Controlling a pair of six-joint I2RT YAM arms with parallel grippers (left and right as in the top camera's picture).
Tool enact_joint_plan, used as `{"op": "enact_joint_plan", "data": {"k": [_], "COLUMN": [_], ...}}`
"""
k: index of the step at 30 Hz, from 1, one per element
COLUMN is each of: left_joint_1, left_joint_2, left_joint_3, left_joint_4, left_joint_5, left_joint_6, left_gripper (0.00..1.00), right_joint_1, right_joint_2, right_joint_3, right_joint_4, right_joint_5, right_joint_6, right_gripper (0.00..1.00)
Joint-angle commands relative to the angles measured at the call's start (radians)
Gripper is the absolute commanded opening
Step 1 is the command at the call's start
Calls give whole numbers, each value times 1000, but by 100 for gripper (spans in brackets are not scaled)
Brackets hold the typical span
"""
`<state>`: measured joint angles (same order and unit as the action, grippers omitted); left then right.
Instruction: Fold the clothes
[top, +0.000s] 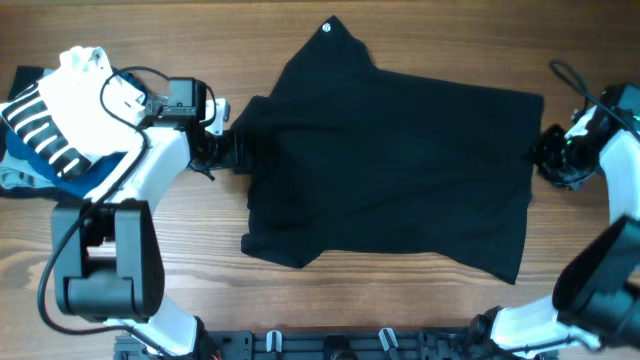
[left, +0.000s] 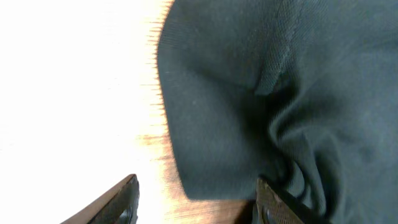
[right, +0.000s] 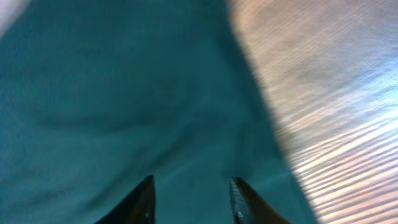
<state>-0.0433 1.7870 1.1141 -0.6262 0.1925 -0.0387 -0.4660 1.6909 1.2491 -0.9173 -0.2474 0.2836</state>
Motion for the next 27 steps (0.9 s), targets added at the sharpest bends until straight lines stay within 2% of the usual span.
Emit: {"op": "enact_joint_plan", "data": {"k": [1,5,9,11,14,15,16,21,23,27], "left_joint_1": [9,9,9,9,8,8,8,14,25,60], "left_joint_2": [11,80,129,140,154,158,160,152,144,115], "left_joint_3": [12,12,12,12,12,12,12,16,32,72], "left_joint_4": [-11,-8,29,45,72,82,101,185,185,169], "left_joint_5": [-7,29,71,89,88,87,85,9,-37,-121], "left_joint_6": [-22,-55,-56,-56,-56,-55,-55,-55,-55,-55], "left_gripper": [60,56,54,50,31,21,5,4,4,4], "right_joint_1": [39,124,175,189,209,213,218,220,220,220], "right_joint_2": [-34,-24,-23,-23,-21,-21,-21,-21,-21,-21], "right_joint_3": [16,-48,-109,-138,-180,-192,-212,-299,-336,-386], "right_joint_4": [-38,-40,2,24,58,67,82,129,145,171], "right_joint_5": [-154,-139,-59,-60,-60,-59,-58,-21,28,64], "right_joint_6": [-18,16,99,113,113,121,140,213,261,270], "right_gripper": [31,23,22,23,23,23,23,23,23,23]}}
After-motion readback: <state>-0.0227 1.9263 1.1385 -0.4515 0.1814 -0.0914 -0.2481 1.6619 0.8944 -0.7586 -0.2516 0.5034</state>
